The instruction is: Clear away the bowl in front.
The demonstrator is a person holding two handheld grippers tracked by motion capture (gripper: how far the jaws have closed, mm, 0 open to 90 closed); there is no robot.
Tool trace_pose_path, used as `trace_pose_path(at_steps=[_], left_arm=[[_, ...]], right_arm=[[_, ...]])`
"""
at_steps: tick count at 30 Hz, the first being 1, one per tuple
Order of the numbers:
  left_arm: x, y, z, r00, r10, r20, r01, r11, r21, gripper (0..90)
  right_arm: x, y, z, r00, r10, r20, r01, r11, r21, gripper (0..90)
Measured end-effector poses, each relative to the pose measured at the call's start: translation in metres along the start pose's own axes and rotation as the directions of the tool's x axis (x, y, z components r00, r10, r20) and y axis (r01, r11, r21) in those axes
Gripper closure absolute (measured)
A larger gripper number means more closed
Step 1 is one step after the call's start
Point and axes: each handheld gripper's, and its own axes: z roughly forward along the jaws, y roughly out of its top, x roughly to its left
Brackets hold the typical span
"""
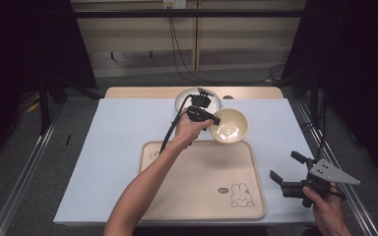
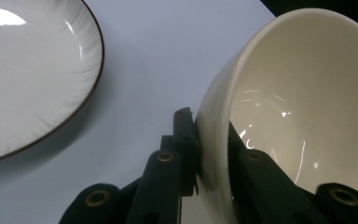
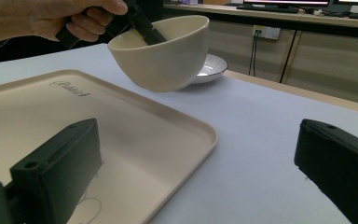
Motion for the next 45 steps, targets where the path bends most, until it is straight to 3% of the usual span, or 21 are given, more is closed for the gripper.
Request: trace_pose_path(at_steps=[9, 14, 17, 23, 24, 27, 30, 37, 39, 45], left_arm=[[-0.012, -0.011, 0.020, 0.9995, 0.010, 0.030, -0.012, 0.9990, 0.043, 83.5], [-0.017, -0.018, 0.032, 0.9989, 0.035, 0.031, -0.038, 0.9952, 0.090, 83.4], [-0.020, -0.021, 0.037, 0.9993, 0.021, 0.030, -0.023, 0.9963, 0.083, 83.5], [-0.021, -0.024, 0.046, 0.9987, 0.045, 0.022, -0.048, 0.9903, 0.131, 83.4], [-0.022, -0.025, 0.048, 0.9994, 0.023, 0.024, -0.026, 0.9917, 0.126, 83.4], [-0.023, -0.025, 0.050, 0.9990, 0.043, 0.010, -0.044, 0.9888, 0.143, 83.2], [-0.021, -0.026, 0.054, 0.9996, 0.017, 0.023, -0.020, 0.9906, 0.135, 82.9], [-0.020, -0.025, 0.056, 0.9998, 0.020, -0.001, -0.020, 0.9930, 0.116, 82.9], [-0.021, -0.025, 0.055, 0.9989, 0.047, -0.009, -0.046, 0.9915, 0.122, 83.1], [-0.023, -0.027, 0.057, 0.9994, 0.027, -0.022, -0.025, 0.9958, 0.089, 82.7]], right_arm=[[0.000, 0.000, 0.000, 1.0000, 0.002, 0.002, -0.002, 1.000, 0.000, 0.3], [0.000, 0.000, 0.000, 1.0000, 0.001, -0.003, -0.001, 1.000, 0.001, 0.3], [0.000, 0.000, 0.000, 1.0000, 0.000, -0.001, 0.000, 1.000, 0.002, 0.3], [0.000, 0.000, 0.000, 1.0000, 0.001, -0.005, 0.000, 1.000, 0.004, 0.3], [0.000, 0.000, 0.000, 1.0000, 0.000, 0.000, 0.000, 1.000, 0.003, 0.3], [0.000, 0.000, 0.000, 1.0000, 0.002, -0.005, -0.002, 1.000, 0.005, 0.3], [0.000, 0.000, 0.000, 1.0000, 0.004, 0.000, -0.004, 1.000, 0.005, 0.3], [0.000, 0.000, 0.001, 1.0000, 0.000, 0.005, 0.000, 1.000, 0.007, 0.3], [0.000, 0.000, 0.001, 1.0000, 0.000, 0.004, -0.001, 1.000, 0.008, 0.3], [0.001, 0.000, 0.001, 1.0000, 0.004, -0.004, -0.004, 1.000, 0.007, 0.3]])
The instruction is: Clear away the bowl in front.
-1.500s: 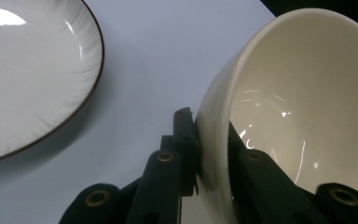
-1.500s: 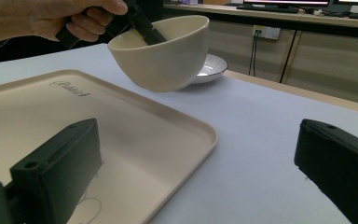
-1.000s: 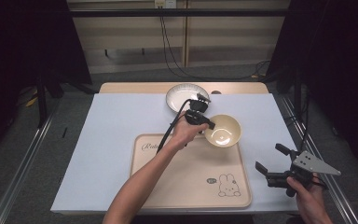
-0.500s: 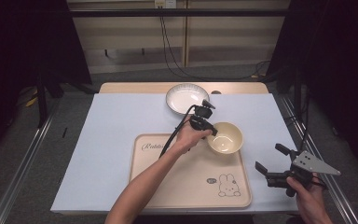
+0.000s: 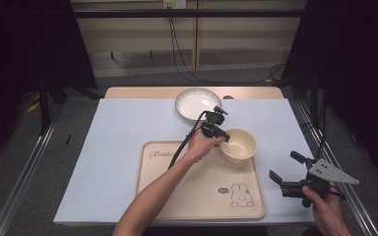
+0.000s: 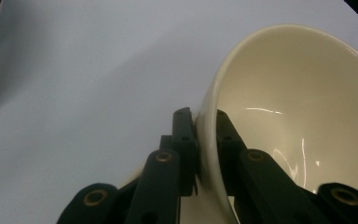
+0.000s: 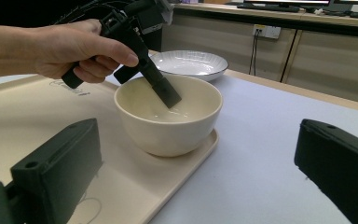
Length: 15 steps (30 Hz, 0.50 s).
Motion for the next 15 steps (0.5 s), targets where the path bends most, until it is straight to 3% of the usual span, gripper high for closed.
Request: trace_pose_path(at_steps=[4, 5, 8, 10, 12, 13, 15], left_arm=[[-0.0004, -0.0006, -0.0001, 1.0000, 0.009, 0.000, -0.009, 0.9999, -0.007, 82.5], [0.0008, -0.0008, -0.0008, 0.9994, 0.035, -0.003, -0.035, 0.9994, 0.001, 82.5], [0.0002, -0.0018, -0.0004, 0.9994, 0.035, 0.000, -0.035, 0.9992, -0.021, 82.0], [-0.0002, -0.0020, -0.0009, 0.9980, 0.061, -0.014, -0.061, 0.9978, -0.025, 79.2], [-0.0012, -0.0021, -0.0010, 0.9987, 0.049, -0.015, -0.049, 0.9980, -0.039, 76.1], [-0.0024, -0.0021, -0.0014, 0.9964, 0.078, -0.032, -0.080, 0.9959, -0.043, 73.2], [-0.0038, -0.0023, -0.0011, 0.9953, 0.086, -0.044, -0.088, 0.9949, -0.048, 71.3]], right_arm=[[0.0000, 0.0000, 0.0002, 1.0000, -0.002, -0.001, 0.002, 1.000, -0.001, 0.3], [0.0000, 0.0000, 0.0003, 1.0000, -0.004, -0.001, 0.004, 1.000, -0.002, 0.3], [0.0000, 0.0002, -0.0004, 1.0000, 0.001, 0.004, -0.001, 1.000, 0.003, 0.3], [0.0000, 0.0001, 0.0001, 1.0000, 0.000, -0.001, 0.000, 1.000, -0.001, 0.3], [0.0000, 0.0001, 0.0001, 1.0000, -0.001, -0.001, 0.001, 1.000, -0.002, 0.3], [0.0001, 0.0001, 0.0001, 1.0000, 0.000, -0.002, 0.000, 1.000, -0.001, 0.4], [0.0000, 0.0001, 0.0000, 1.0000, -0.001, -0.001, 0.001, 1.000, -0.001, 0.3]])
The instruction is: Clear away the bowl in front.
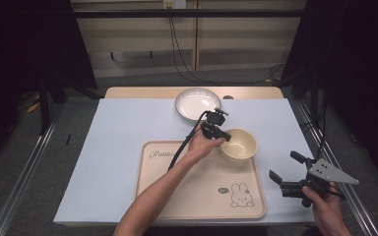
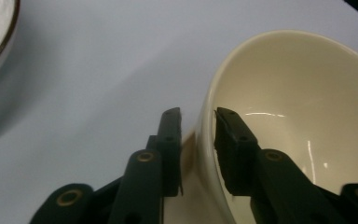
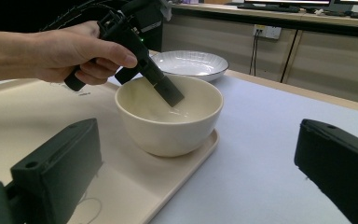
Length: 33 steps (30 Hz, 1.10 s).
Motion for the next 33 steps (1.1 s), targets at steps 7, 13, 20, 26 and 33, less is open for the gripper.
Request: trace_pose_path(at_steps=[7, 13, 20, 26, 33], left_arm=[[0.000, -0.003, -0.003, 0.9981, 0.059, -0.016, -0.060, 0.9972, -0.045, 39.6], [0.000, -0.005, -0.007, 0.9984, 0.050, -0.028, -0.052, 0.9953, -0.082, 20.0], [0.001, -0.009, -0.023, 0.9995, 0.027, -0.015, -0.029, 0.9825, -0.184, 4.2], [0.007, -0.013, -0.037, 0.9991, 0.025, -0.033, -0.031, 0.9827, -0.182, 3.4], [0.011, -0.023, -0.060, 0.9937, 0.030, -0.108, -0.056, 0.9694, -0.239, 2.8]], right_arm=[[0.000, 0.000, 0.000, 1.0000, -0.001, 0.006, 0.001, 1.000, 0.001, 0.3], [0.000, 0.000, 0.000, 1.0000, 0.001, -0.001, -0.001, 1.000, 0.000, 0.3], [0.000, 0.000, -0.001, 0.9999, 0.000, 0.010, 0.000, 1.000, 0.001, 0.3], [0.000, 0.000, -0.001, 0.9999, -0.001, 0.013, 0.001, 1.000, -0.001, 0.3], [0.000, 0.000, -0.001, 0.9999, 0.000, 0.015, 0.000, 1.000, 0.001, 0.3]])
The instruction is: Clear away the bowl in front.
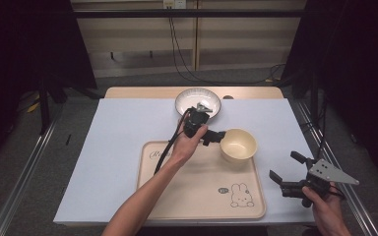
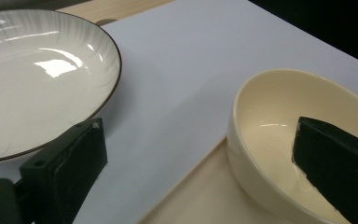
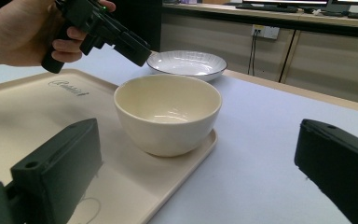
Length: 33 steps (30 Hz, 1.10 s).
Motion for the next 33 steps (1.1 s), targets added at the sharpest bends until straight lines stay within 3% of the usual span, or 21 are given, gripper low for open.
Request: trace_pose_path(at_steps=[5, 6, 8, 11, 13, 19, 22, 29, 33], left_arm=[[0.003, -0.005, -0.010, 0.9999, 0.002, -0.013, -0.003, 0.9992, -0.040, 2.4], [0.004, -0.008, -0.015, 0.9994, 0.019, -0.029, -0.020, 0.9986, -0.048, 2.3], [0.004, -0.009, -0.018, 0.9993, 0.016, -0.034, -0.018, 0.9989, -0.044, 2.3], [0.007, -0.013, -0.025, 0.9993, 0.024, -0.030, -0.026, 0.9968, -0.076, 2.4], [0.009, -0.014, -0.031, 0.9978, 0.037, -0.054, -0.041, 0.9963, -0.075, 2.7], [0.014, -0.016, -0.049, 0.9972, 0.010, -0.075, -0.018, 0.9941, -0.107, 2.6], [0.014, -0.020, -0.058, 0.9928, -0.006, -0.120, -0.010, 0.9914, -0.130, 2.0], [0.016, -0.031, -0.074, 0.9933, -0.006, -0.115, -0.010, 0.9895, -0.144, 1.9], [0.014, -0.035, -0.083, 0.9879, -0.021, -0.154, -0.004, 0.9879, -0.155, 2.0]], right_arm=[[0.000, 0.000, 0.000, 1.0000, 0.001, 0.003, -0.001, 1.000, 0.000, 0.3], [0.000, 0.000, 0.000, 1.0000, 0.003, 0.004, -0.003, 1.000, -0.001, 0.3], [0.000, 0.000, 0.000, 1.0000, 0.003, 0.002, -0.003, 1.000, -0.002, 0.3], [0.000, 0.000, 0.000, 1.0000, 0.003, 0.005, -0.003, 1.000, -0.001, 0.3], [0.000, 0.000, 0.000, 1.0000, 0.004, 0.005, -0.004, 1.000, -0.001, 0.3], [0.000, 0.000, 0.000, 1.0000, 0.001, 0.004, -0.001, 1.000, -0.005, 0.4], [0.000, 0.000, 0.000, 1.0000, -0.001, 0.006, 0.001, 1.000, -0.006, 0.4], [0.000, 0.000, 0.000, 0.9999, 0.003, -0.010, -0.003, 1.000, 0.006, 0.4], [0.000, 0.000, 0.000, 1.0000, 0.004, -0.008, -0.004, 1.000, 0.008, 0.3]])
